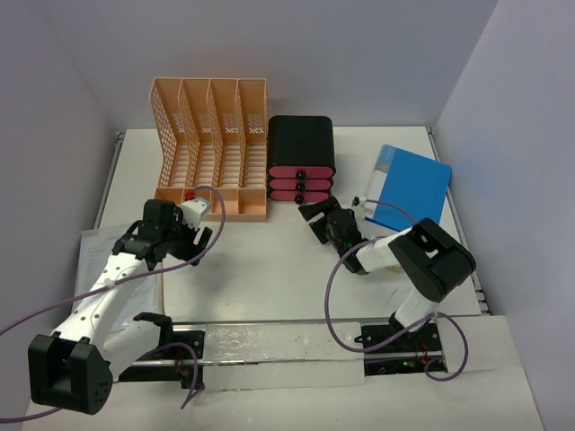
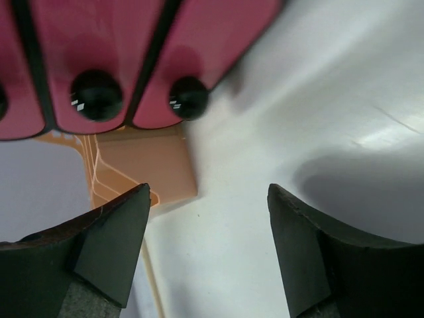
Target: Organize the desk
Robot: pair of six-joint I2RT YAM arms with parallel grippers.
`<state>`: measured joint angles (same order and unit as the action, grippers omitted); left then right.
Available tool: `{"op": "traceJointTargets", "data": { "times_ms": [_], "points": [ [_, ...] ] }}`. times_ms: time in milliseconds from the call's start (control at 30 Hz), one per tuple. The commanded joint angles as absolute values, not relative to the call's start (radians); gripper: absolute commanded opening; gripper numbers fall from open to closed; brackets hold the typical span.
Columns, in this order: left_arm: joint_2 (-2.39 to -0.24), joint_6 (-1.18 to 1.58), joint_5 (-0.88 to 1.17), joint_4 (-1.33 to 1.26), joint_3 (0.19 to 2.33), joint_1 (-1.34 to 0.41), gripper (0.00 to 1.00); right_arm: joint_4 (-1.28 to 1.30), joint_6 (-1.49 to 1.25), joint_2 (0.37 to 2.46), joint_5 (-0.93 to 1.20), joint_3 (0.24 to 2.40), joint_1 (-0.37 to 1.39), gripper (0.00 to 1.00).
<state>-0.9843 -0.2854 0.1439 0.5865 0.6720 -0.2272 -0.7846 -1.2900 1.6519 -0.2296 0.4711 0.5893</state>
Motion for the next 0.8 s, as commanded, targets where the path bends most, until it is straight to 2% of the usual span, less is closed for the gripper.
{"op": "traceJointTargets", "data": {
  "times_ms": [0,433,567,767],
  "points": [
    [-0.959,-0.298,0.172,0.59,0.716,-0.221,0.84,-1.112,-1.498,1.708,-0.252,0.393,0.578,0.77],
    [-0.959,-0.298,0.166,0.594,0.718,-0.221,0.84,-1.137,-1.601,1.87,-0.317,0.488,0.54,0.69],
    [-0.963,-0.299,0.163,0.589,0.715,-0.219,0.84,-1.133,-1.593,1.923,-0.292,0.552,0.527,0.63],
    [-0.966,-0.301,0.162,0.593,0.71,-0.218,0.84,-1.127,-1.623,1.989,-0.294,0.602,0.525,0.63]
  ]
}}
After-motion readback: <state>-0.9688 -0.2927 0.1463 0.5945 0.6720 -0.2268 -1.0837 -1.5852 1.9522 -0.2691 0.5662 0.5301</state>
